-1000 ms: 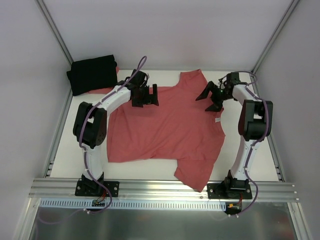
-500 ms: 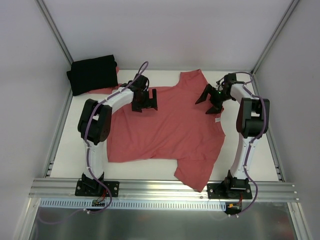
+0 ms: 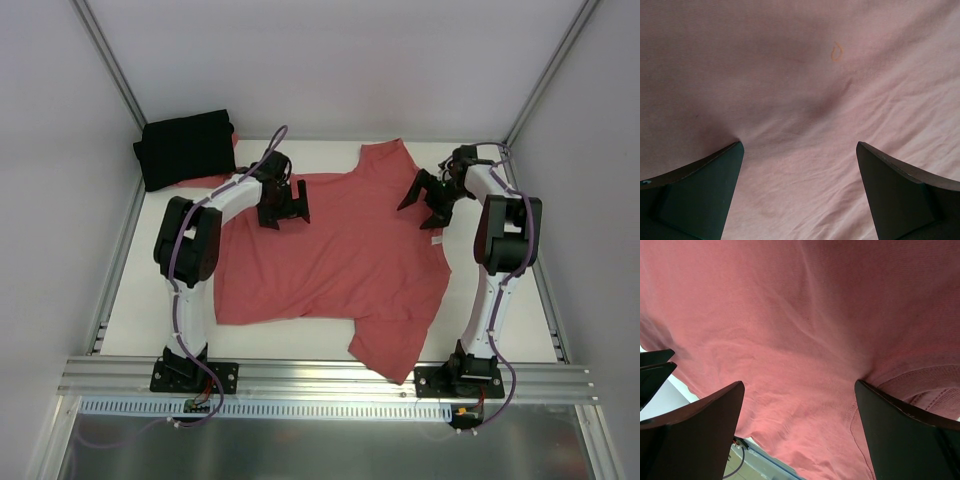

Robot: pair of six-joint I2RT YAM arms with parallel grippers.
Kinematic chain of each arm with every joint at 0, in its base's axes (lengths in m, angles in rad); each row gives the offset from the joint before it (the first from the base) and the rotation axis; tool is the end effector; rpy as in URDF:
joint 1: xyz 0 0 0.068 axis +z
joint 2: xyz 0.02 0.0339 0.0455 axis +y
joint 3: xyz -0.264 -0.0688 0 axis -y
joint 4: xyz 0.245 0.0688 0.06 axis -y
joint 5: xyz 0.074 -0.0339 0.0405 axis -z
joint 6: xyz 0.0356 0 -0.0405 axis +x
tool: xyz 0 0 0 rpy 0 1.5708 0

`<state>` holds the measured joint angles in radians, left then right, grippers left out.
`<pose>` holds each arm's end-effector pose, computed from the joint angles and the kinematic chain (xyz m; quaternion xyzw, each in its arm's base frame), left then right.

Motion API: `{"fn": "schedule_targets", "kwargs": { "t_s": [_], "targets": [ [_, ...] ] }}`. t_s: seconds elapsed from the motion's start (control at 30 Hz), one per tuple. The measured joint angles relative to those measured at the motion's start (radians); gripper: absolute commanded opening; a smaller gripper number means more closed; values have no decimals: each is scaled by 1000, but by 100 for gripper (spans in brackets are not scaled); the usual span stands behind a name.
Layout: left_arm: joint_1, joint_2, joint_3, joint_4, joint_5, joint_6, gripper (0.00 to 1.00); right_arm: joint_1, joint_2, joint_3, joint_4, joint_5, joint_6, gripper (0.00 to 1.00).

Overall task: Fold and stack the t-shirts
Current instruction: Flatten out the tshirt

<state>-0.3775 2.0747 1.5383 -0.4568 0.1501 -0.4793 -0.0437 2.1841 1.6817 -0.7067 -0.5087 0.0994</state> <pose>0.4148 -0.1702 0.1796 -0.0273 0.9557 -0.1834 0.2285 0.4531 -0.0025 0.1657 0.0229 0.9528 0.2523 0.1671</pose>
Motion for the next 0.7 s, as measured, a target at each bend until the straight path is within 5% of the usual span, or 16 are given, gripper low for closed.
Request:
{"fn": "schedule_targets", "kwargs": {
  "t_s": [0.7],
  "targets": [
    [14, 31, 31, -17, 151, -22, 99, -65, 11, 28, -59, 49, -8, 99]
  ]
}}
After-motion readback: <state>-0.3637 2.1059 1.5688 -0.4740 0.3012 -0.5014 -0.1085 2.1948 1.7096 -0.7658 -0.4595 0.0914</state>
